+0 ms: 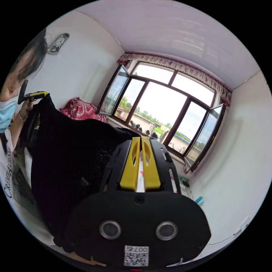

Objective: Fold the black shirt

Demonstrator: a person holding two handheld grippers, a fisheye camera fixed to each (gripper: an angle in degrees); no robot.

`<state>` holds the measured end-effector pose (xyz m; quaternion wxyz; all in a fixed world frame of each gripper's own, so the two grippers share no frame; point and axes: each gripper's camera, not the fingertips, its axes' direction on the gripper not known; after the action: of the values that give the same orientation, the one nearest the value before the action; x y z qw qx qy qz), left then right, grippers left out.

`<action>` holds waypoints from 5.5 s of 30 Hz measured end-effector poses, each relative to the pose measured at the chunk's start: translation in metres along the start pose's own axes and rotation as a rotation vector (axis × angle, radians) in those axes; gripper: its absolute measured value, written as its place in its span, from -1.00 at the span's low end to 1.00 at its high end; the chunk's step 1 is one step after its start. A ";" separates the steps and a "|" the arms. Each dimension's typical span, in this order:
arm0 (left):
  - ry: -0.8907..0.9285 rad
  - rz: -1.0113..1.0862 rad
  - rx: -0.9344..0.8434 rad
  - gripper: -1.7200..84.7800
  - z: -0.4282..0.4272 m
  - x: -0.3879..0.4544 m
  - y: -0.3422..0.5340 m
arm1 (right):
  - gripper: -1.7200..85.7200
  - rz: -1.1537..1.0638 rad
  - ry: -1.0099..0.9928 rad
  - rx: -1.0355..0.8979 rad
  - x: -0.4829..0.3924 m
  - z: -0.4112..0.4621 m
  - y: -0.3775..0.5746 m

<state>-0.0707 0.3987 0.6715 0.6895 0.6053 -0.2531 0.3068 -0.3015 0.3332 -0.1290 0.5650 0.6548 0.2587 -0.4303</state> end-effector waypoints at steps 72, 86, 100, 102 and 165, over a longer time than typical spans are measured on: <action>0.260 -0.210 -1.219 -0.98 0.509 0.022 0.443 | -0.96 0.054 -0.082 -1.305 -0.092 0.360 0.340; 0.253 -0.225 -1.231 -0.98 0.518 0.024 0.442 | -0.90 0.341 0.130 -1.504 0.049 0.418 0.400; 0.263 -0.248 -1.243 -0.98 0.500 0.025 0.442 | -0.80 0.346 -0.037 -1.175 -0.009 0.328 0.367; 0.267 -0.243 -1.248 -0.98 0.505 0.028 0.439 | -0.81 0.261 -0.086 -1.246 -0.029 0.341 0.383; 0.366 -0.283 -1.386 -0.97 0.276 -0.038 0.482 | -0.95 0.765 -0.599 -1.155 -0.112 0.176 0.461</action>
<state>-0.4419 0.1591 1.0100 0.9786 -0.0040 -0.1894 0.0805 -0.0244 0.0753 0.2073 0.9745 0.1540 0.0332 -0.1597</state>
